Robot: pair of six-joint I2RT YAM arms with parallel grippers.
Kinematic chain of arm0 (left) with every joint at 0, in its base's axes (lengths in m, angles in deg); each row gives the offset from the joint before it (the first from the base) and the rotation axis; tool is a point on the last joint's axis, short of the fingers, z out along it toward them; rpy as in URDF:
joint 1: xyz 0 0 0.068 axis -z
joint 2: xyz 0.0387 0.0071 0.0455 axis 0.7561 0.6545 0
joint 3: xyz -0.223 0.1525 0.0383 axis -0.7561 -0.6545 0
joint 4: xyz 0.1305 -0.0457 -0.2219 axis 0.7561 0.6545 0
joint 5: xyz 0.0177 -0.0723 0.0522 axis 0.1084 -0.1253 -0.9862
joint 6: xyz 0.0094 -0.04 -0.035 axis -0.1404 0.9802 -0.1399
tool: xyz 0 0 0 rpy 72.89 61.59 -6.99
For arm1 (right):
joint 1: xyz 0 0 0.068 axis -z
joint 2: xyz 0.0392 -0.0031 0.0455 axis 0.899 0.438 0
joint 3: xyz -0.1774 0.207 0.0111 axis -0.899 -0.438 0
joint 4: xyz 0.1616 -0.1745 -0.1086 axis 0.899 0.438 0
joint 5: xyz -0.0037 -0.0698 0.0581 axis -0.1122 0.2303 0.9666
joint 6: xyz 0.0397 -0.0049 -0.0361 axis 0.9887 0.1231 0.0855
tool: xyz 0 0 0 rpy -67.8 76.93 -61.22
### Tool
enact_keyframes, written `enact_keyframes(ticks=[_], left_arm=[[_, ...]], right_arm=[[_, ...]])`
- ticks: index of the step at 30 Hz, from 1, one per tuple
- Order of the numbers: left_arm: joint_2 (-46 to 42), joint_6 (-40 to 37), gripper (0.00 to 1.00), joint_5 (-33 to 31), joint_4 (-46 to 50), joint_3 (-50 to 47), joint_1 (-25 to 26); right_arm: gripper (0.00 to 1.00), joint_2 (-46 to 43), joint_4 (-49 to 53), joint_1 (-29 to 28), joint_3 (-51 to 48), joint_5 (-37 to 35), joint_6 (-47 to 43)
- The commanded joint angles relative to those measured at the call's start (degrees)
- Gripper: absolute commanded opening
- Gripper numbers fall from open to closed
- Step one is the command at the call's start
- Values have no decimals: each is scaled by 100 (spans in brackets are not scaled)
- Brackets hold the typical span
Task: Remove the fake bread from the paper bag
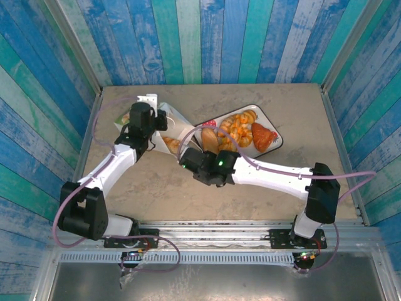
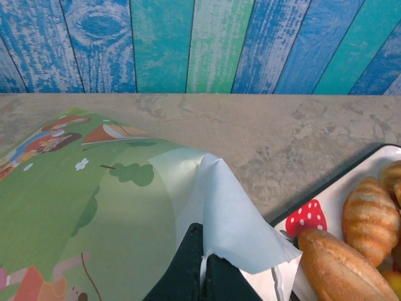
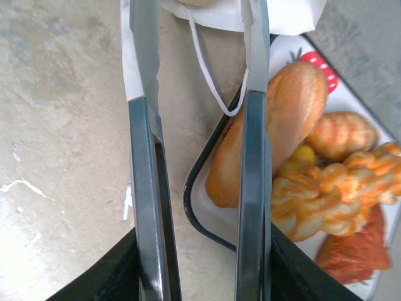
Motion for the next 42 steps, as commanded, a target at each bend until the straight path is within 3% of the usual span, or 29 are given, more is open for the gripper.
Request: enact_keyframes(ticks=[1,10,16,26,42], left_arm=[[-192,-136,0,242,-23,-149,-19],[-320,-182,0,256,-18,-222,-22],[-461,-210,0,320,39,-223,-20],[-508,-240,0,368,119,-263,-18],[-486,-227,0,371,97,-252,-18]], right_arm=[[45,-112,171,347,291,1046,299],[44,339,358,1053,745,2640,567],[45,698,366,1176,990,3080,611],[45,1024,324,1358,1312,3174,774],[44,708,312,1539,1167,3307,920]])
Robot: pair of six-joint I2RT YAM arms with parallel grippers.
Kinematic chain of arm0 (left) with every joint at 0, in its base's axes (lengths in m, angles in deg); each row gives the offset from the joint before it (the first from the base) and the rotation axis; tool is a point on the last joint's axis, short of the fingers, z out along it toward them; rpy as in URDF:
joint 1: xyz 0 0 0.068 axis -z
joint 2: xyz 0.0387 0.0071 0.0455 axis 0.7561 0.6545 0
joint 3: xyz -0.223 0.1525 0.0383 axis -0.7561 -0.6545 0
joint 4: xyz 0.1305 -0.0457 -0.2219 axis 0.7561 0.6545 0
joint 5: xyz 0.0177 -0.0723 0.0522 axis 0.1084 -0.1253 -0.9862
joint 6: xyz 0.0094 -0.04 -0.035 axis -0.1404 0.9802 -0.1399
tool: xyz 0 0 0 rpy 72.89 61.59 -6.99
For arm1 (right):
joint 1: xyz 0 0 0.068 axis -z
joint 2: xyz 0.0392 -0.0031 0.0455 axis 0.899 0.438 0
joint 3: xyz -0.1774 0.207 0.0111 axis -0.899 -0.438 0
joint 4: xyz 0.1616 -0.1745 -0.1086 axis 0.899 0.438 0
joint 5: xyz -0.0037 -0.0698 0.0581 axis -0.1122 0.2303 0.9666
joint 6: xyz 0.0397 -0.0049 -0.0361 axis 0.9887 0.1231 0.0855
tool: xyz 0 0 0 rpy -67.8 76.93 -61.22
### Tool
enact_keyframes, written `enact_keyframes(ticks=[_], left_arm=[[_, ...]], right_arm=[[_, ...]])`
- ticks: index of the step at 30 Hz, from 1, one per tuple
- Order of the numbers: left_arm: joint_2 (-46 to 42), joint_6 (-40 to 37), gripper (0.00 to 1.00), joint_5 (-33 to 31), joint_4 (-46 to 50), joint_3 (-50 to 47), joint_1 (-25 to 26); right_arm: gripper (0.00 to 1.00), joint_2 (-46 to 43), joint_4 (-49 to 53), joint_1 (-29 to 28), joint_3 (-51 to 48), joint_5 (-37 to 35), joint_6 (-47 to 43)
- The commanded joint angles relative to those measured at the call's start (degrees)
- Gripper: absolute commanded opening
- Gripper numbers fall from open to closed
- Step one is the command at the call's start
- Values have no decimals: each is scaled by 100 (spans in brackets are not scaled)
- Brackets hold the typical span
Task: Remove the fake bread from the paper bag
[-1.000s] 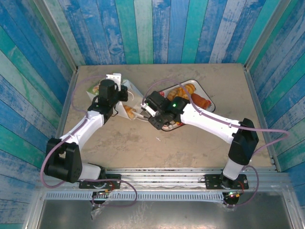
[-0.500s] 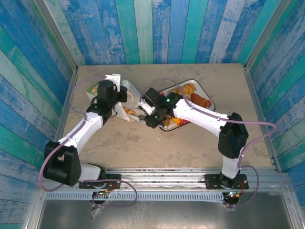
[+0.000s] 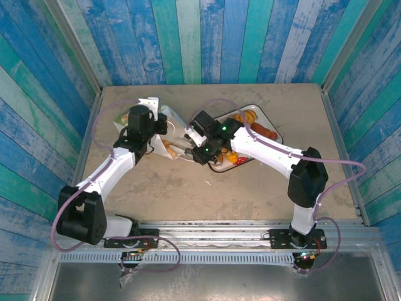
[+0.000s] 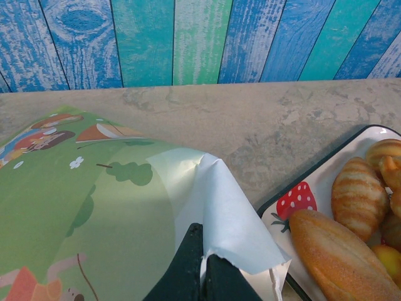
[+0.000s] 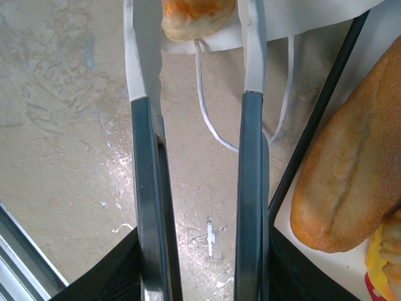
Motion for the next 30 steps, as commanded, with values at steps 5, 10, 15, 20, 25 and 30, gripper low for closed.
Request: enact_keyframes(ticks=[5,10,15,20,25,30], left_arm=[[-266,-42,0,157,69,-70,-19],[-291,-50,0,158,63,-75,-15],[-252,-50,0,179,53,-56,-19],[-246,-55,0,210,53,-47,-19],[-231,-51,0,219,45,-45,-19],[-217,-52,0,252,35,-58,-19]], right_arm=[[46,60,-35,91,180,205,90],[51,257,-76,165,387,326,70],[54,496,-78,220,591,552,7],[56,723,-79,280,676,975,-73],[58,869,-72,306,668,1116,-124],[59,936,-58,324,626,1063,-155]])
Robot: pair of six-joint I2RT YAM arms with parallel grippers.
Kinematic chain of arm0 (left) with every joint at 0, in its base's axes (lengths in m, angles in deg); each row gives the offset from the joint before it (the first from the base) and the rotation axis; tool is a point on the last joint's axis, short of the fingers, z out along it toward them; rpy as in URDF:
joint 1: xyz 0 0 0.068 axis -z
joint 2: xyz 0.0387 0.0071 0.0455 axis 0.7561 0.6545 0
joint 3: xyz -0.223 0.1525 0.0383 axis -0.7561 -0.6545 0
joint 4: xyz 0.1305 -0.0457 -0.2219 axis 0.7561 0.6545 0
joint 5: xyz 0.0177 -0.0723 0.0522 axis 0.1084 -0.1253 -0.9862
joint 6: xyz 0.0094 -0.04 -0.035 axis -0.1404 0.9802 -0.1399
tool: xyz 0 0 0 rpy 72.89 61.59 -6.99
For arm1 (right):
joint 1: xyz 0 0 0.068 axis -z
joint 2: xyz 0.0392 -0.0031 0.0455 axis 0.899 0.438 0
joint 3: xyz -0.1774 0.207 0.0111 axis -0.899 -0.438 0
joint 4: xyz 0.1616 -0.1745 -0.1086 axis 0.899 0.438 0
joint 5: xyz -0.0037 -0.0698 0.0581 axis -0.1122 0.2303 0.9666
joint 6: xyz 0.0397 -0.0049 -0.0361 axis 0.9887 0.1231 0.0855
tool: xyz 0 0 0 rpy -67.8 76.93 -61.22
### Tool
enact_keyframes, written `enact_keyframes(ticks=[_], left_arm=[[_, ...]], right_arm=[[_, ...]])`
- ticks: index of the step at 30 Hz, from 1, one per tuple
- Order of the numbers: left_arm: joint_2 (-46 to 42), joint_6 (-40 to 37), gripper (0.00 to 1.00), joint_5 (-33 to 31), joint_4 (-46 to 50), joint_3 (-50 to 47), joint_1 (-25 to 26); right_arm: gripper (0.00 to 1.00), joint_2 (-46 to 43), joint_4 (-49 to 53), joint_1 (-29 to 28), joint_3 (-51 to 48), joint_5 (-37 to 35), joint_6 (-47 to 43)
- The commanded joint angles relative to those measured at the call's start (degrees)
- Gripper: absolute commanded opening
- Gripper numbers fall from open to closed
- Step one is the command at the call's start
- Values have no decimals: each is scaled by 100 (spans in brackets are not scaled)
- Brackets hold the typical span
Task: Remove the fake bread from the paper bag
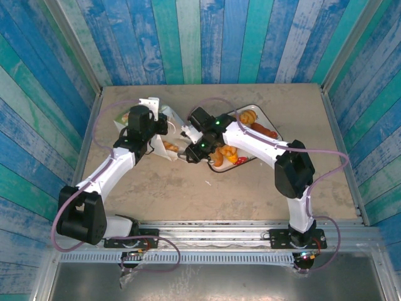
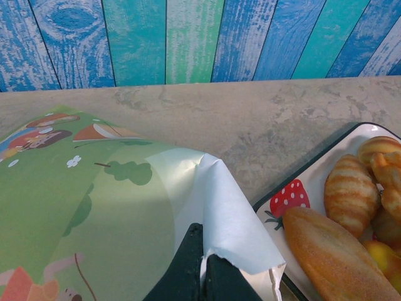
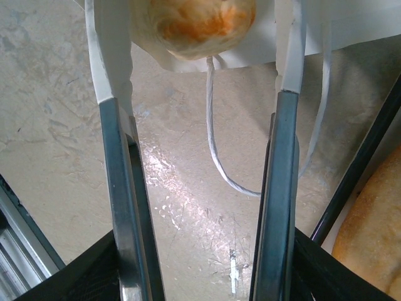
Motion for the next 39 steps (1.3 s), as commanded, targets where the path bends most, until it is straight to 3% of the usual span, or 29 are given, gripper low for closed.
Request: enact_keyframes(ticks=[1,11,19,29,39], left_arm=[[-213,-42,0,114,35,-57,-17],[-197,-15,0,175,9,-86,-15],[-134,29,1,132,7,-95,-15],[-315,364,1,-456,80,-152,-19],[-581,946,2,-866,210,-30,-20]], right_arm=[[59,97,-7,33,99,133,-120],[58,475,184,31,391,53,-296],[45,429,265,36,456,26,-304],[29,-585,-84,-28,-161,-541,401],[26,-2166,-230,-46,-1217,-1259,1464]])
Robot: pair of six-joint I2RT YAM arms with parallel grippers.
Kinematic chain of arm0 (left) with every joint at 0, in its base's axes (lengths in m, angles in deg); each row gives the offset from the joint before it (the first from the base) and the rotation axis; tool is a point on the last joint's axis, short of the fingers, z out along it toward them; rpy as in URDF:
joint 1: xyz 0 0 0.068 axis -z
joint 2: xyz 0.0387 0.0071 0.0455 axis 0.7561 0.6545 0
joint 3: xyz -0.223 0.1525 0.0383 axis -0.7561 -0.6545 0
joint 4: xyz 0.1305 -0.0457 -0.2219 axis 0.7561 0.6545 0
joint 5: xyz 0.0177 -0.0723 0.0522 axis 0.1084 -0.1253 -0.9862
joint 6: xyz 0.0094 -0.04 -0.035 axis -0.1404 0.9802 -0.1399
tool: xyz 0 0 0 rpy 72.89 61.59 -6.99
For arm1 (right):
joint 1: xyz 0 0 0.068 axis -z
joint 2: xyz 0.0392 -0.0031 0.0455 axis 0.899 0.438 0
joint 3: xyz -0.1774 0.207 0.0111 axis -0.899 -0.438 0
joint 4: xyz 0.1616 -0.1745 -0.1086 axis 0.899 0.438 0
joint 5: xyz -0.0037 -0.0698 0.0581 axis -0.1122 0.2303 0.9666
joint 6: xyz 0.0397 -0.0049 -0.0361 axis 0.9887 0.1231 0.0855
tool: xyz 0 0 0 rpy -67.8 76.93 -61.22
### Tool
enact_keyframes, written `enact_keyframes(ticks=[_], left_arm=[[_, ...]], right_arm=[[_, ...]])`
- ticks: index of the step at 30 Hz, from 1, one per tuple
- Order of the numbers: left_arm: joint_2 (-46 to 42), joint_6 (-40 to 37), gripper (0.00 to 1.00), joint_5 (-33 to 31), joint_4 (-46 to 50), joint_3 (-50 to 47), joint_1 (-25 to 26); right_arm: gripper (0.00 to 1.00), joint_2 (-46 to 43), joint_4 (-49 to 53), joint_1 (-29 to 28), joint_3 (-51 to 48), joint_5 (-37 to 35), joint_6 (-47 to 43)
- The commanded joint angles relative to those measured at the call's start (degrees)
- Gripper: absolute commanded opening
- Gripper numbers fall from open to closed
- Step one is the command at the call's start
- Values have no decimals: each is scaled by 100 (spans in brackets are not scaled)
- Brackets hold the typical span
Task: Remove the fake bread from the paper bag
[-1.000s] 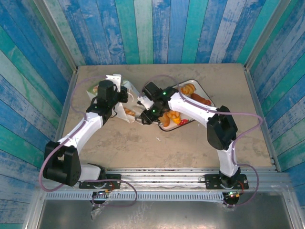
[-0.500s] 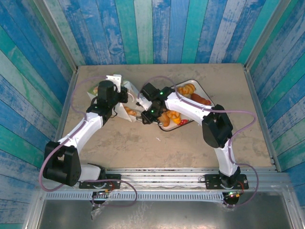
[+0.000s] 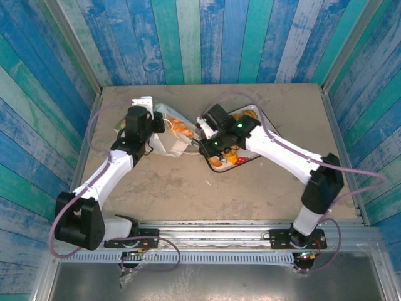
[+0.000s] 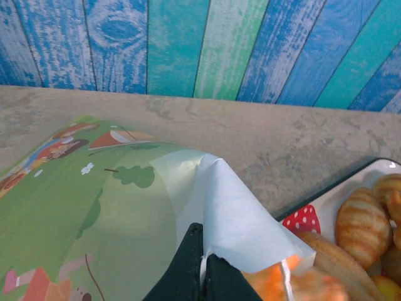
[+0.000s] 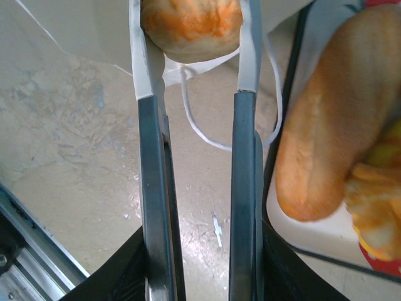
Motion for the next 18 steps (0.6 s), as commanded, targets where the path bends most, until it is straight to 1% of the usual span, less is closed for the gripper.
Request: enact_keyframes(ticks=[1,6,10,13,16,18], left_arm=[[-283,404,2,-266,170,33,-18],[-292,768,2,-600,259,59,-24],[-317,952,2,-685,266,62,-19],[-344,988,2,-666,219,37,-15],[-351,988,2,-612,192,36,-18],[-365,993,2,-593,193,50,-13]], right_arm=[[27,-582,-119,-37,-354,-388,554],[27,-1614,-44,-33,-1054,-1005,1206],[29,-2466,462,-37,-1582,-1839,2061],[29,-3075,771,-37,-2076,-2312,2733],[30,-3592,809,-8,-2663,-2642,3230],[31,-3812,810,82,-2954,-2635,3416]])
